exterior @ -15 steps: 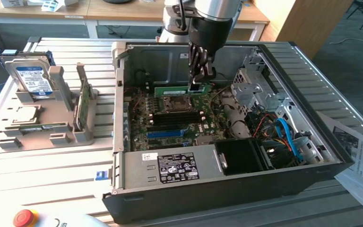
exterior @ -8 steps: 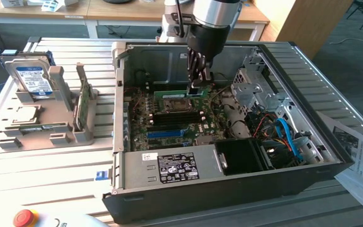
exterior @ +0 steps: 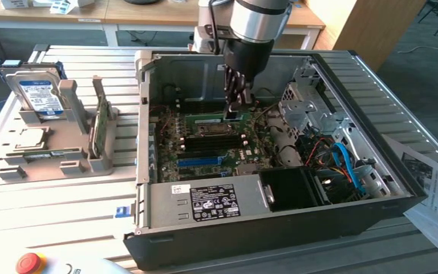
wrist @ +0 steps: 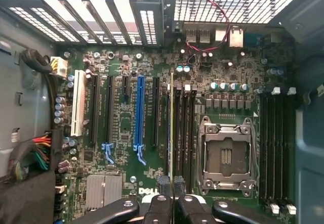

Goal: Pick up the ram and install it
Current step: 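Insert the ram into the slot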

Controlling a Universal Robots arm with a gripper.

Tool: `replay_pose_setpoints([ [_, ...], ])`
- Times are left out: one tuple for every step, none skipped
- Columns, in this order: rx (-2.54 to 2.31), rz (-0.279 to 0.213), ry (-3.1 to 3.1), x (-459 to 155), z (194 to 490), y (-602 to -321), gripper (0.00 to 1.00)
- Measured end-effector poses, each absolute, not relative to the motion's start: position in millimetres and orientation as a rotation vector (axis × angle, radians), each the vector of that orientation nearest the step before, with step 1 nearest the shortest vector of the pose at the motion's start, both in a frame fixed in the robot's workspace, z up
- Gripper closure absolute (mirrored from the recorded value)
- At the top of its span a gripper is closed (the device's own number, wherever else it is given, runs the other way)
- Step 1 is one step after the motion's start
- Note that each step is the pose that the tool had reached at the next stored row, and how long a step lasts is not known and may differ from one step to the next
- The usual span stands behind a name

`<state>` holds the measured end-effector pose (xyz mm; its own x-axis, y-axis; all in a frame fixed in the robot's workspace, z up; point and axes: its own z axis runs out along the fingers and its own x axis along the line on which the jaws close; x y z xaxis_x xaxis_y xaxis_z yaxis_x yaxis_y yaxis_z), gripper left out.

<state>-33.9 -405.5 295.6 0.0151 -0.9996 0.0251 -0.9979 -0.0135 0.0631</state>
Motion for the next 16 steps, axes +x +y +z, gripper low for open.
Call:
replay_pose_setpoints([
  [2.192, -0.041, -2.161, -34, 294, -406, 0.88],
  [2.192, -0.041, -2.161, -34, 292, -406, 0.88],
  [2.192, -0.041, -2.161, -35, 290, -406, 0.88],
  [2.192, -0.041, -2.161, -35, 288, -406, 0.88],
  [2.192, -0.041, -2.161, -35, 286, -406, 0.88],
  [2.192, -0.041, -2.161, -35, 285, -405, 0.88],
  [2.193, -0.041, -2.161, -35, 283, -405, 0.88],
  [2.192, -0.041, -2.161, -36, 281, -405, 0.88],
  [2.192, -0.041, -2.161, -36, 279, -405, 0.88],
  [2.192, -0.041, -2.161, -36, 277, -405, 0.88],
  [2.192, -0.041, -2.161, -36, 276, -405, 0.88],
  [2.192, -0.041, -2.161, -36, 274, -405, 0.88],
  [2.192, -0.041, -2.161, -36, 272, -405, 0.88],
  [2.192, -0.041, -2.161, -37, 270, -405, 0.88],
  [2.192, -0.041, -2.161, -37, 268, -405, 0.88],
  [2.192, -0.041, -2.161, -37, 267, -405, 0.88],
])
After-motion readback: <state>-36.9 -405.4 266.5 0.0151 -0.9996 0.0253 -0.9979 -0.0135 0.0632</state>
